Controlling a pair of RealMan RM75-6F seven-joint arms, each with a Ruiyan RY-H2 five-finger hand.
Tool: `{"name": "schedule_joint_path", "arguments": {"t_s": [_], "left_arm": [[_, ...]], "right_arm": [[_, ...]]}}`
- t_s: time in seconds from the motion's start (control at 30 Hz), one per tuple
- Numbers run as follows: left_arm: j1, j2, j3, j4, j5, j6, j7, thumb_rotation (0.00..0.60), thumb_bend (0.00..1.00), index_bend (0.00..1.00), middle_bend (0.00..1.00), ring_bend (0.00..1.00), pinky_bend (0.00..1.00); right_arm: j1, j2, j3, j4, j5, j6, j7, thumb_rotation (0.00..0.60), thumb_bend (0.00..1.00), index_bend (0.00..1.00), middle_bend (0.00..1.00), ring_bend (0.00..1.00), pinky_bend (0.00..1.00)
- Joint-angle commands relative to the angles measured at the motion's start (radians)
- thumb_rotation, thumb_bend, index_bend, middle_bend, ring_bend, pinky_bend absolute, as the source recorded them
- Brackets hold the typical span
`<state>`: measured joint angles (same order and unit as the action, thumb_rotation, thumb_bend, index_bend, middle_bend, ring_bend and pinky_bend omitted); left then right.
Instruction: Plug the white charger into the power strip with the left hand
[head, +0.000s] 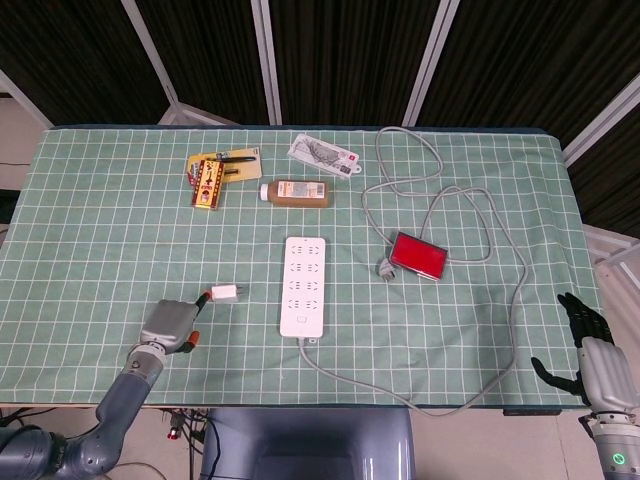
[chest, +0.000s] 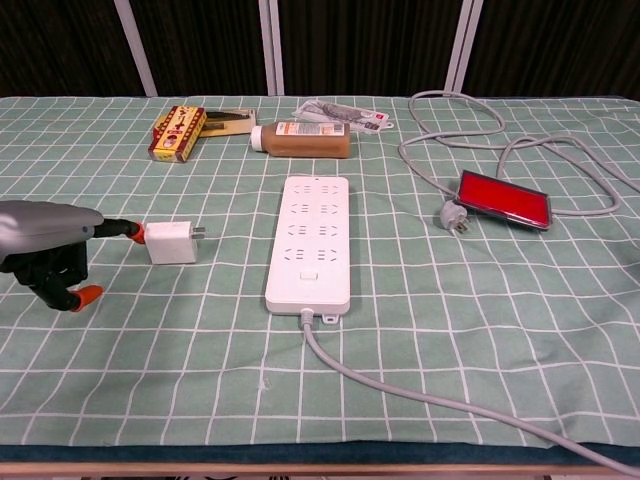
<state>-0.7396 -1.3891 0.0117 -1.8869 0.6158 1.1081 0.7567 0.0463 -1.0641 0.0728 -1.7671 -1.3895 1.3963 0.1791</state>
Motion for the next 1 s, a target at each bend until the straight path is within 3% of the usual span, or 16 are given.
{"name": "schedule_joint_path", "arguments": {"t_s": [0.03,0.8,0.9,1.0], "left_arm": [[-0.001,0.004,-0.002,-0.027,0.023,0.015,0.000,0.600,0.47,0.09,0.93,0.88,0.90],[-0.027,-0.002,-0.024,-0.075,0.048,0.064,0.014,0.600,0.45,0.09,0.90,0.85,0.90],[-0.021,0.003,-0.026,-0.080,0.063,0.078,0.001,0.600,0.36,0.09,0.77,0.81,0.90],[-0.004,-0.004,-0.032,-0.075,0.093,0.120,-0.014,0.600,0.23,0.09,0.47,0.79,0.90]], "right_arm": [[0.000,-0.001,0.000,0.001,0.000,0.000,0.001,0.600,0.34,0.00,0.00,0.00,0.00],[0.000,0.002,-0.003,-0.002,-0.002,-0.004,0.003,0.600,0.34,0.00,0.00,0.00,0.00],[0.000,0.002,-0.003,-0.003,-0.002,-0.003,0.002,0.600,0.34,0.00,0.00,0.00,0.00],[0.000,0.003,-0.003,-0.004,-0.001,-0.005,0.003,0.600,0.34,0.00,0.00,0.00,0.00]]}}
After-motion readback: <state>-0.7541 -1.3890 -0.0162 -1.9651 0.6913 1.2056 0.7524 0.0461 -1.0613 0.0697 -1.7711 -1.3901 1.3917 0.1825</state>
